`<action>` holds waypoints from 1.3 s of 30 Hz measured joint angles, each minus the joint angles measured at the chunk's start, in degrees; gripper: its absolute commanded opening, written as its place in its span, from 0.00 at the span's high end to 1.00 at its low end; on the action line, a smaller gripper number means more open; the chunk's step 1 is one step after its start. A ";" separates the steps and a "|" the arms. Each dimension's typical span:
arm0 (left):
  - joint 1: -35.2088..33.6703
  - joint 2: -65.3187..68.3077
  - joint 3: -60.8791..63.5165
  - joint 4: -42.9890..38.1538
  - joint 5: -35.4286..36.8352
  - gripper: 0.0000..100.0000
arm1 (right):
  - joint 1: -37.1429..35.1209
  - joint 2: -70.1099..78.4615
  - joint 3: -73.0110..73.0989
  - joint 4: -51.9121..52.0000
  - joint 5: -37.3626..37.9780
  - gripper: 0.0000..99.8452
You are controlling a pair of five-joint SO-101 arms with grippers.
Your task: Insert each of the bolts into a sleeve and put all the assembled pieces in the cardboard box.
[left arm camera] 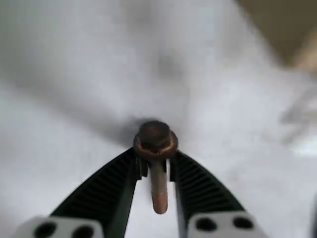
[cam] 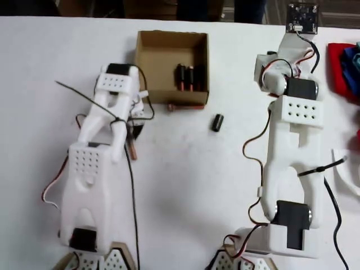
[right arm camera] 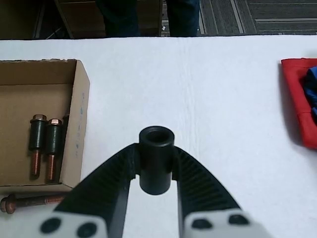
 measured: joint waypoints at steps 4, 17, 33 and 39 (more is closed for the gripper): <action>-0.09 0.09 -1.23 -0.35 -1.67 0.97 | 0.00 0.00 0.00 0.00 0.00 0.98; 0.09 -6.51 -6.77 0.88 -12.22 0.97 | -1.67 0.00 0.00 1.14 0.00 0.98; 1.85 -60.84 29.63 -14.15 -12.66 0.97 | -14.33 -5.63 17.58 -7.21 -0.70 0.98; 1.93 -79.30 56.35 -37.27 -12.66 0.97 | -15.12 -16.35 29.89 -14.95 -5.27 0.98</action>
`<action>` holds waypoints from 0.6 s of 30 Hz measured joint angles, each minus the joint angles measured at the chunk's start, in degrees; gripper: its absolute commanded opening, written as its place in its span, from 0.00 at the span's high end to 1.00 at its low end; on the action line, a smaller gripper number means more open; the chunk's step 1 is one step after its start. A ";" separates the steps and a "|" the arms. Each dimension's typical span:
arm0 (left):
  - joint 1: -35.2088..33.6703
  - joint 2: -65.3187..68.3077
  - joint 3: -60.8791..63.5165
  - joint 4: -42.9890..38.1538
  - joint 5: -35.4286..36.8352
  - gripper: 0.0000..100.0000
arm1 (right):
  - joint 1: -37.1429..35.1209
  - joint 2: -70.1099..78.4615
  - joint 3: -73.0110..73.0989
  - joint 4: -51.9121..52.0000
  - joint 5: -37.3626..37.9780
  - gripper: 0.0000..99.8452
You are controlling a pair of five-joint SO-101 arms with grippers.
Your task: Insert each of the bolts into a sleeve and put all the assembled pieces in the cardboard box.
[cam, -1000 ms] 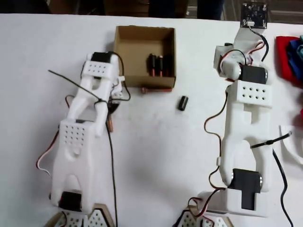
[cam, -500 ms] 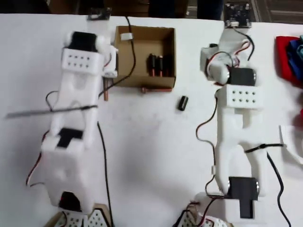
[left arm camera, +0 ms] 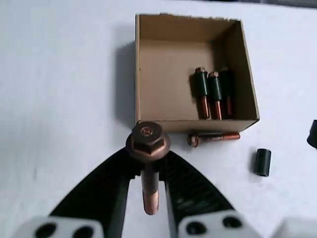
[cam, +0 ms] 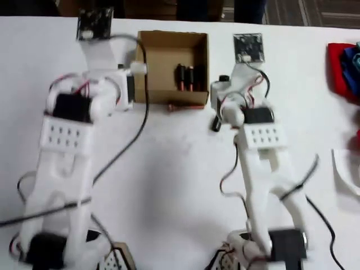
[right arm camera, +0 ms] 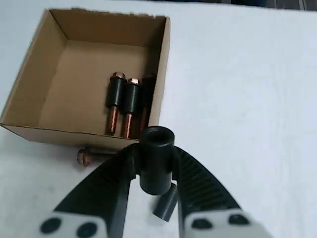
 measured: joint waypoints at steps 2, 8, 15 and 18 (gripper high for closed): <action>0.00 -5.89 9.41 -8.62 -0.09 0.97 | -1.93 -5.45 5.19 -4.22 -0.18 0.98; 2.02 -20.84 28.31 -31.12 -0.09 0.97 | -8.26 -11.96 20.04 -21.71 -0.53 0.98; 5.01 -23.82 29.54 -32.35 -0.09 0.97 | -13.01 -11.96 28.31 -37.71 -0.53 0.98; 8.35 -23.82 29.54 -32.35 -0.09 0.97 | -16.09 -11.96 29.01 -40.00 -0.53 0.98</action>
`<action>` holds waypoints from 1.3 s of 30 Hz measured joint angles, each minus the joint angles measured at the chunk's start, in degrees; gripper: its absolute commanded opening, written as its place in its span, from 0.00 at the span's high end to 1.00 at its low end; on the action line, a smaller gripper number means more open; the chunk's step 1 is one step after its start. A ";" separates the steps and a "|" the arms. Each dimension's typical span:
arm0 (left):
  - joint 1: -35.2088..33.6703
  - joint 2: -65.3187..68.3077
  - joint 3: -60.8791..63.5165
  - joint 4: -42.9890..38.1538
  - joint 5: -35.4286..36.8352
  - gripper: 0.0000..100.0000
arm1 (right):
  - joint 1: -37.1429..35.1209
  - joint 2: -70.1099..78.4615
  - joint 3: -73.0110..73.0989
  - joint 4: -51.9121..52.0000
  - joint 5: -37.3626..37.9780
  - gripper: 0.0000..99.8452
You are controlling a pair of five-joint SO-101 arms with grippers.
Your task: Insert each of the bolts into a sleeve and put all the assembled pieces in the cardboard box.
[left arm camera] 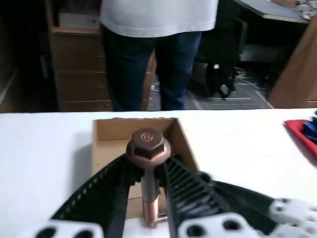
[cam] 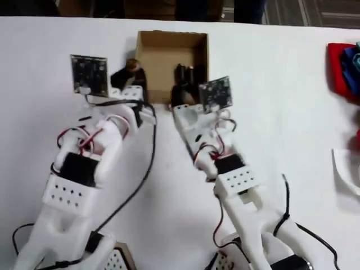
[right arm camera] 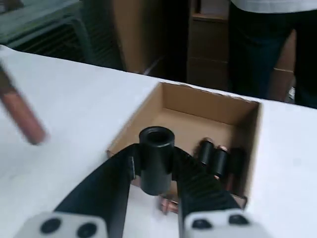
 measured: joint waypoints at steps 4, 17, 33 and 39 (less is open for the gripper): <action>4.48 0.00 0.00 0.00 -0.09 0.97 | -1.41 0.00 0.09 -1.41 0.00 0.98; 5.45 4.22 -7.65 0.00 -0.09 0.97 | -2.02 0.00 0.09 -1.49 0.00 0.98; 5.45 14.33 -15.91 0.00 -0.09 0.97 | -2.11 -5.80 0.09 3.69 0.00 0.98; 5.45 14.51 -15.91 0.00 -0.09 0.97 | -2.20 -5.89 0.09 3.69 0.00 0.98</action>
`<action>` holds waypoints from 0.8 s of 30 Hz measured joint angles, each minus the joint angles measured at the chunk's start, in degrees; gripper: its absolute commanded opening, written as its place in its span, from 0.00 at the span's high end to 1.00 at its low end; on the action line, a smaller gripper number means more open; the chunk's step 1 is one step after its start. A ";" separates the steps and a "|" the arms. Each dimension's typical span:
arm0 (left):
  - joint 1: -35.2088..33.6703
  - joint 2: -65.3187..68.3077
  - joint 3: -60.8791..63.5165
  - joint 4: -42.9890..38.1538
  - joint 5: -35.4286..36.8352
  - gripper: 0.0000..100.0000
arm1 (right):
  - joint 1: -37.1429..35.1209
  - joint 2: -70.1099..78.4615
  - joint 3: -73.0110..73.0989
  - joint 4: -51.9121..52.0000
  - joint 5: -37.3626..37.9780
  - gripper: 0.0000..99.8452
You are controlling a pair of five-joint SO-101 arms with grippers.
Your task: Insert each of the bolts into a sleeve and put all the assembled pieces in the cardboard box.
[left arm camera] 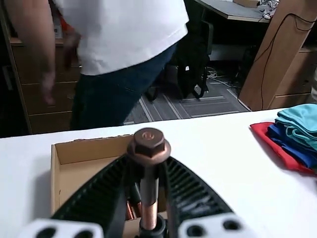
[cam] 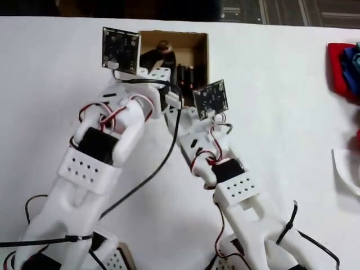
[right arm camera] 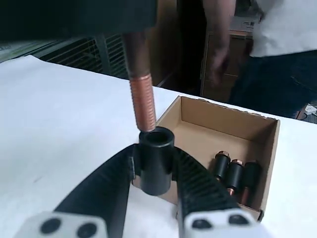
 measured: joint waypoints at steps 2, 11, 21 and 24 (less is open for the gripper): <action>0.00 0.00 0.00 0.00 0.00 0.97 | 0.09 0.00 0.00 0.00 0.00 0.98; 0.00 0.00 0.53 0.00 0.00 0.97 | 0.09 0.00 0.00 0.18 0.00 0.98; 0.00 0.00 1.76 -0.09 0.00 0.97 | 0.09 0.00 0.00 0.18 0.00 0.98; 0.00 0.00 1.76 -0.09 0.00 0.97 | 0.09 0.00 0.00 0.18 0.00 0.98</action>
